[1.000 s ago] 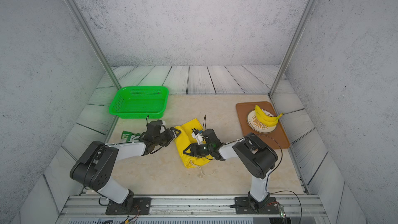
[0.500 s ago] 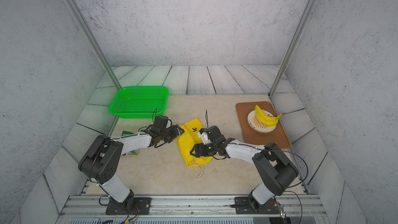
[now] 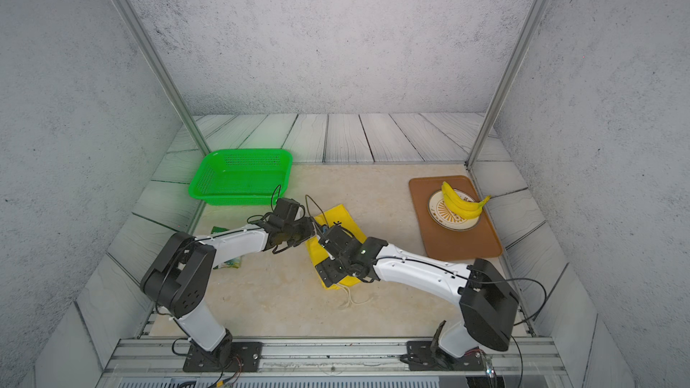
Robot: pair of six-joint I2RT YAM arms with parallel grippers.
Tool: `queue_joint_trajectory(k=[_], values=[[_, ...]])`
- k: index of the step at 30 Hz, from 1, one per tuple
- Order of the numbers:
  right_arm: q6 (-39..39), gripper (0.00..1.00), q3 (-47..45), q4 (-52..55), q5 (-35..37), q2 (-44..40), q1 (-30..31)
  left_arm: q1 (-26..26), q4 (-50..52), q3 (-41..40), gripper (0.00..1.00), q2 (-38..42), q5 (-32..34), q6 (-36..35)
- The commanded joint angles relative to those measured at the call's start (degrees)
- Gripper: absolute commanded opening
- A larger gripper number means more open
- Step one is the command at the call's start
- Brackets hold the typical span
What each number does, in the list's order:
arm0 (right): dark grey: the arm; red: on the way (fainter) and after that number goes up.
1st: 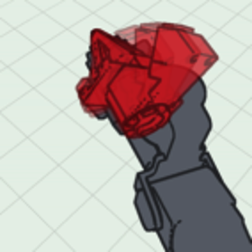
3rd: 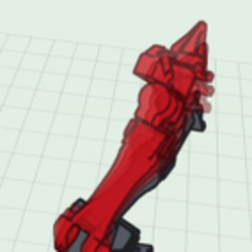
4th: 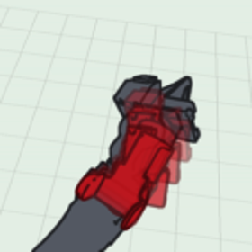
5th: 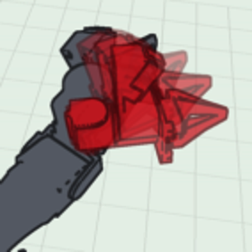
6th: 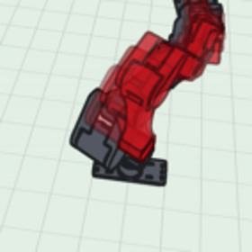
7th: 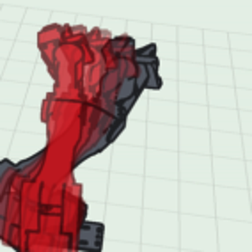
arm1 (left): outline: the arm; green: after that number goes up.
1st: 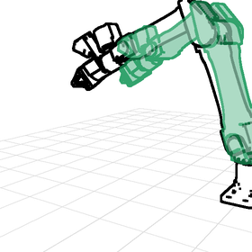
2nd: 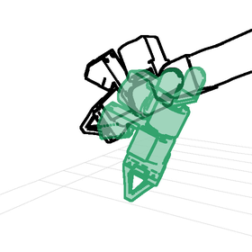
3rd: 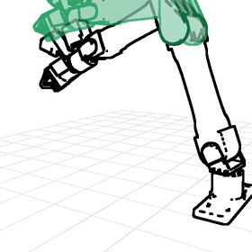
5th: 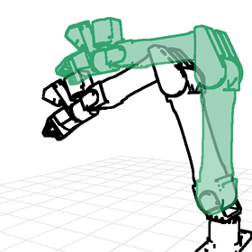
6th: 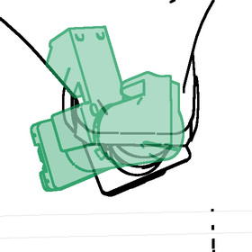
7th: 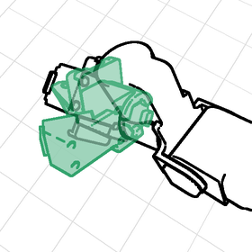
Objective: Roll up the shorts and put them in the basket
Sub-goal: Roll the shorts at the center of the board.
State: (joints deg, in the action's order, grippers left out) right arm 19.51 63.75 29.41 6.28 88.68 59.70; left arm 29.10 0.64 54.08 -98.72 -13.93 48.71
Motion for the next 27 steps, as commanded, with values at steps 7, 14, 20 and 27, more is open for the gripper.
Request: queue_joint_trajectory(k=[7,14,20,27], values=[[-2.54,0.93,6.22,0.71,12.99,12.87,3.74,1.13,7.15,-0.38,0.63,-4.04,-2.04,-0.79],[1.16,0.89,4.9,1.28,14.77,20.64,4.03,0.91,6.59,-0.44,0.63,-4.07,-3.71,-0.37],[4.02,0.61,-0.36,-2.13,11.39,19.99,3.93,-0.85,5.92,-0.45,0.68,-2.77,-4.9,0.3],[3.47,0.44,-5.31,-9.56,4.52,15.31,3.41,-5.69,6.38,-2.74,0.71,5.76,-5.74,0.61]])
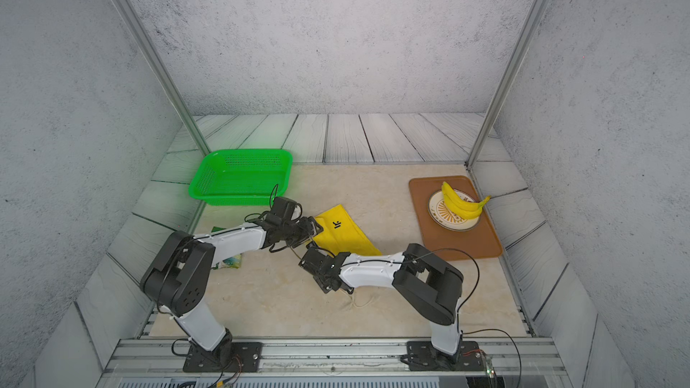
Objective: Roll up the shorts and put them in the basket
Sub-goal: Roll the shorts at the center of the board.
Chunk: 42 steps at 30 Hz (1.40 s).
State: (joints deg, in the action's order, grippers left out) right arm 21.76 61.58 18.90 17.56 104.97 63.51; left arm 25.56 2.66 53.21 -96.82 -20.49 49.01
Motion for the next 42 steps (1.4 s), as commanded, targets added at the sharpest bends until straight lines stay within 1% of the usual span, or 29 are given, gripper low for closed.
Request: queue_joint_trajectory(k=[1,5,7,10,12,13,15,16,17,19,24,27,29,31,33,34,36,37,38,40,41,42], values=[[1.13,0.44,-4.22,-0.79,-8.56,-2.0,-0.8,-2.48,5.04,-2.5,0.71,5.88,1.65,0.14],[2.96,0.43,-10.41,-10.26,-20.76,-6.79,-4.39,-2.53,8.38,-5.07,0.72,11.48,4.42,-0.55],[4.75,0.43,-13.61,-15.9,-28.43,-8.61,-6.87,-2.53,8.44,-7.13,0.72,13.12,4.62,-0.65],[8.01,0.43,-17.14,-24.1,-40.57,-9.47,-10.67,-2.58,5.98,-11.02,0.72,14.49,4.17,-0.27],[11.0,0.43,-19.53,-30.34,-46.94,-9.04,-12.78,-2.41,1.18,-13.48,0.73,14.94,1.85,0.51],[12.69,0.44,-20.94,-34.26,-50.31,-8.45,-13.72,-2.29,-2.87,-14.83,0.73,15.14,-0.17,1.03],[16.33,0.44,-23.17,-41.09,-54.46,-6.92,-15.41,-2.13,-13.51,-17.56,0.73,15.16,-5.13,2.84],[17.84,0.44,-23.8,-43.75,-56.77,-5.87,-16.24,-1.86,-17.92,-18.63,0.74,15.27,-6.04,4.21],[19.41,0.44,-24.61,-46.61,-58.42,-5.02,-16.76,-1.43,-19.77,-18.93,0.74,15.43,-5.74,4.36],[20.82,0.43,-25.5,-50.61,-60.24,-3.69,-17.31,-0.25,-19.28,-17.71,0.75,15.3,-4.35,2.82],[19.61,0.44,-25.55,-49.79,-60.84,-2.14,-17.84,0.89,-19.6,-15.43,0.76,11.38,-3.62,1.88],[18.78,0.44,-25.02,-48.92,-62.12,-1.35,-18.15,0.98,-20.66,-13.83,0.75,6.78,-4.54,1.95],[18.46,0.44,-25.1,-48.41,-62.53,-1.43,-18.87,1.07,-17.69,-11.02,0.74,2.69,-5.38,2.49],[17.97,0.45,-25.32,-47.83,-62.7,-2.08,-19.59,1.15,-15.27,-9.0,0.67,-0.84,-6.41,2.14],[16.54,0.46,-24.92,-45.26,-62.94,-2.93,-20.14,1.16,-15.62,-8.91,0.59,-2.84,-6.99,2.79],[15.29,0.47,-24.52,-43.13,-62.91,-3.37,-20.37,1.15,-15.77,-9.0,0.52,-3.27,-6.96,3.13],[13.01,0.53,-23.92,-39.02,-62.01,-4.5,-20.64,1.15,-14.88,-8.44,0.35,-3.46,-7.04,3.06],[11.55,0.55,-23.45,-36.45,-61.34,-5.11,-20.72,1.16,-13.94,-8.14,0.27,-2.91,-6.66,2.65],[9.88,0.58,-22.69,-32.92,-60.22,-5.77,-20.87,1.19,-12.42,-7.74,0.17,-2.3,-6.12,2.03],[6.06,0.66,-20.5,-23.41,-56.1,-7.25,-20.92,1.24,-9.13,-6.85,0.09,-0.54,-4.81,0.56],[4.24,0.69,-19.07,-18.41,-53.78,-8.2,-20.79,1.33,-6.76,-6.17,0.04,0.28,-3.84,-0.14],[2.97,0.72,-17.76,-13.65,-51.04,-9.08,-20.75,1.53,-4.31,-5.28,0.01,0.91,-3.01,-0.9]])
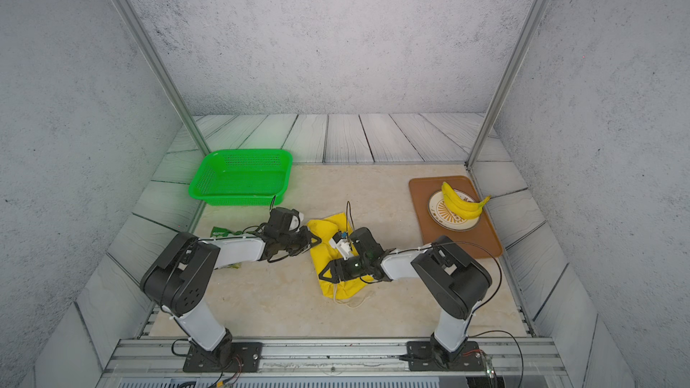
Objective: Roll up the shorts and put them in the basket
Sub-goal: Roll the shorts at the center of the board.
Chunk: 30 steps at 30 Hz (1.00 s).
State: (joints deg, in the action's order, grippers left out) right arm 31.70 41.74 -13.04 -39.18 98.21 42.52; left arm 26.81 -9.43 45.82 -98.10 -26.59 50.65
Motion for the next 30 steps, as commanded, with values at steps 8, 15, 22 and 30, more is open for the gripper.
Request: queue_joint_trajectory(k=[8,15,22,30], values=[[-11.82,0.84,12.06,45.98,33.17,-12.8,4.93,1.93,22.2,6.83,0.0,1.75,6.99,-2.8],[-11.6,0.91,17.97,47.18,49.4,-12.34,16.58,3.56,22.94,6.85,0.0,3.24,7.72,0.76],[-12.32,0.92,24.92,44.46,55.55,-4.19,21.79,4.66,25.21,7.39,0.0,3.68,8.81,1.88],[-9.31,0.9,25.48,39.96,59.22,2.07,22.92,4.66,25.05,7.36,0.0,4.3,8.28,3.42]])
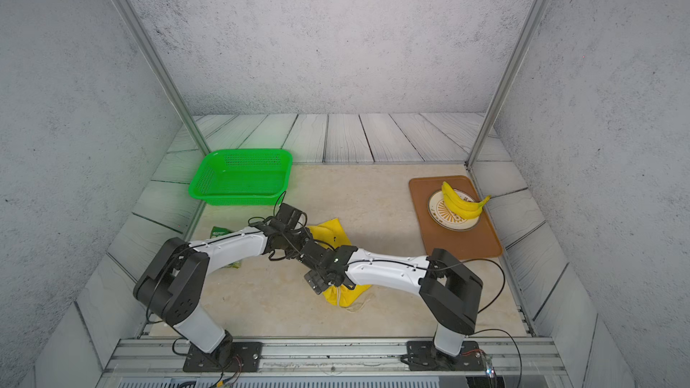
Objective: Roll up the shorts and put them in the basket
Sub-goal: Roll the shorts at the center of the board.
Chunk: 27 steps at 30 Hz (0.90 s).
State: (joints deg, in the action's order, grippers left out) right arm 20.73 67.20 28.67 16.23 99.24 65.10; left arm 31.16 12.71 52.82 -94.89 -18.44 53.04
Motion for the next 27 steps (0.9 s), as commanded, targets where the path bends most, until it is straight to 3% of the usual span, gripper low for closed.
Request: queue_joint_trajectory(k=[1,3,6,9,12,15,21,27], values=[[1.77,0.87,-0.66,-2.73,3.36,1.38,0.4,0.24,2.93,0.56,0.0,0.85,-0.21,1.18],[2.27,0.82,-1.58,-4.2,3.56,1.81,0.46,0.22,2.85,1.06,0.0,0.31,-1.08,1.41],[2.98,0.61,-2.98,-5.76,4.14,1.46,0.38,0.22,2.49,1.45,0.0,0.1,-1.78,1.49],[1.96,0.44,-5.38,-9.22,1.19,-0.49,0.21,-0.28,2.64,1.95,0.15,0.72,-2.04,0.95],[1.99,0.42,-8.58,-13.91,-4.95,-3.11,-1.12,-1.8,3.99,2.55,0.38,2.44,-2.3,0.08],[4.11,0.41,-12.61,-19.45,-11.28,-6.3,-3.91,-3.97,5.68,2.86,0.55,5.52,-1.85,-1.4],[12.98,0.41,-23.69,-36.33,-27.09,-13.02,-12.83,-5.24,8.0,1.39,0.61,12.18,1.21,-4.87],[24.45,0.41,-33.45,-53.01,-36.21,-14.27,-21.42,-3.96,-1.9,-5.05,0.62,12.55,-3.01,-3.46]])
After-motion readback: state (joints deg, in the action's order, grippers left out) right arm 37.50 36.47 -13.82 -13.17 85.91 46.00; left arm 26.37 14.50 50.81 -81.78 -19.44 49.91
